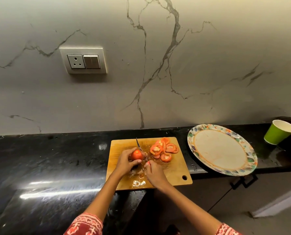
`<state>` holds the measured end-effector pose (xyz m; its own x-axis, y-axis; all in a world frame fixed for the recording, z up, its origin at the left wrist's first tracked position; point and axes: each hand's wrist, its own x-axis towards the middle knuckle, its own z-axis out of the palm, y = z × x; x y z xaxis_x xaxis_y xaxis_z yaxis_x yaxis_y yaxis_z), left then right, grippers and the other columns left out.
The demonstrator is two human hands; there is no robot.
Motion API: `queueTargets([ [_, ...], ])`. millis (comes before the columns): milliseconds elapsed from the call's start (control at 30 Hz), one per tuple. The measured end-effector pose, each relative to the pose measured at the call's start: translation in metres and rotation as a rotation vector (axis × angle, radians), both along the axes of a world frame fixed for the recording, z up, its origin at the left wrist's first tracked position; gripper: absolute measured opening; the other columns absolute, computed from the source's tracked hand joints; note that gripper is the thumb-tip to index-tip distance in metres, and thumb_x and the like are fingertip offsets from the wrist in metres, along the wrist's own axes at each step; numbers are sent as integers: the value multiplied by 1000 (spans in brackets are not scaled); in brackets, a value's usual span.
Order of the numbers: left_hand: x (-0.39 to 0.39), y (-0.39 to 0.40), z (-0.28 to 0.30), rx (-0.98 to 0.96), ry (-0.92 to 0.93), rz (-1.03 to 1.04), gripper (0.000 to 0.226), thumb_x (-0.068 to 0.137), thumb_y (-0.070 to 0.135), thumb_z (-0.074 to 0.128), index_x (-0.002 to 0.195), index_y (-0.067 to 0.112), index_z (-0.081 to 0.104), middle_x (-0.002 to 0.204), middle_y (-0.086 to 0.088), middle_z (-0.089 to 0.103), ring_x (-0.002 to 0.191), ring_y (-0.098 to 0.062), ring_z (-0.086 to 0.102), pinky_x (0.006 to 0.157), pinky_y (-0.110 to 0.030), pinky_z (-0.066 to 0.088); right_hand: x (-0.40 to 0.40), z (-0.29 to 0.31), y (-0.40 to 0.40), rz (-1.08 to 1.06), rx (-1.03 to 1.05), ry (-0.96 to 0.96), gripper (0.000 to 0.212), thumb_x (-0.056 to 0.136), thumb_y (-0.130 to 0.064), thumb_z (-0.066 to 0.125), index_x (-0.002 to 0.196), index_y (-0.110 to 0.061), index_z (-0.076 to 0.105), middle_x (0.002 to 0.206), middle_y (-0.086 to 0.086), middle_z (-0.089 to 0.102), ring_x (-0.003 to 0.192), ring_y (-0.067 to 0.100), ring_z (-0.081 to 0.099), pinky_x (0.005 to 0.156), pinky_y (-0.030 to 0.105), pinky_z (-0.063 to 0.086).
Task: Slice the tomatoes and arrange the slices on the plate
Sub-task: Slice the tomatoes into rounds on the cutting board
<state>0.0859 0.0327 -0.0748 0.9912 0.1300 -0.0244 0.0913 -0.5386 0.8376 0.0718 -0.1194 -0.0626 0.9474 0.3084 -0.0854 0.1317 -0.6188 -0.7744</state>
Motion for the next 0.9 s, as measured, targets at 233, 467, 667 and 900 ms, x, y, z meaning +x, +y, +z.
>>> queueTargets([
  [233,-3,-5,-1,-61,-40,89,56,76,17,73,128,15,51,132,-7,50,119,-21,48,93,-27,42,-9,5,5,-52,-106,-78,31,101,-19,32,94,-4,59,84,6,59,73,16,51,58,24,30],
  [467,-6,-8,2,-82,-42,118,55,74,13,75,124,12,54,128,-10,53,116,-23,50,96,-34,44,-16,10,10,-91,-241,-85,32,102,-22,29,108,-4,54,101,13,62,91,26,60,66,28,35],
  [667,-9,-15,4,-86,-70,138,55,74,10,74,125,8,54,128,-11,53,116,-22,50,89,-22,41,-21,15,14,-95,-321,-64,25,100,-13,33,114,-4,52,106,15,63,99,29,60,67,29,35],
  [900,-17,-10,6,-49,-100,161,50,76,9,73,123,4,56,124,-14,56,112,-19,51,86,-20,41,-23,24,21,-39,-389,-139,26,102,-15,29,116,-3,48,108,16,63,101,31,60,75,35,44],
])
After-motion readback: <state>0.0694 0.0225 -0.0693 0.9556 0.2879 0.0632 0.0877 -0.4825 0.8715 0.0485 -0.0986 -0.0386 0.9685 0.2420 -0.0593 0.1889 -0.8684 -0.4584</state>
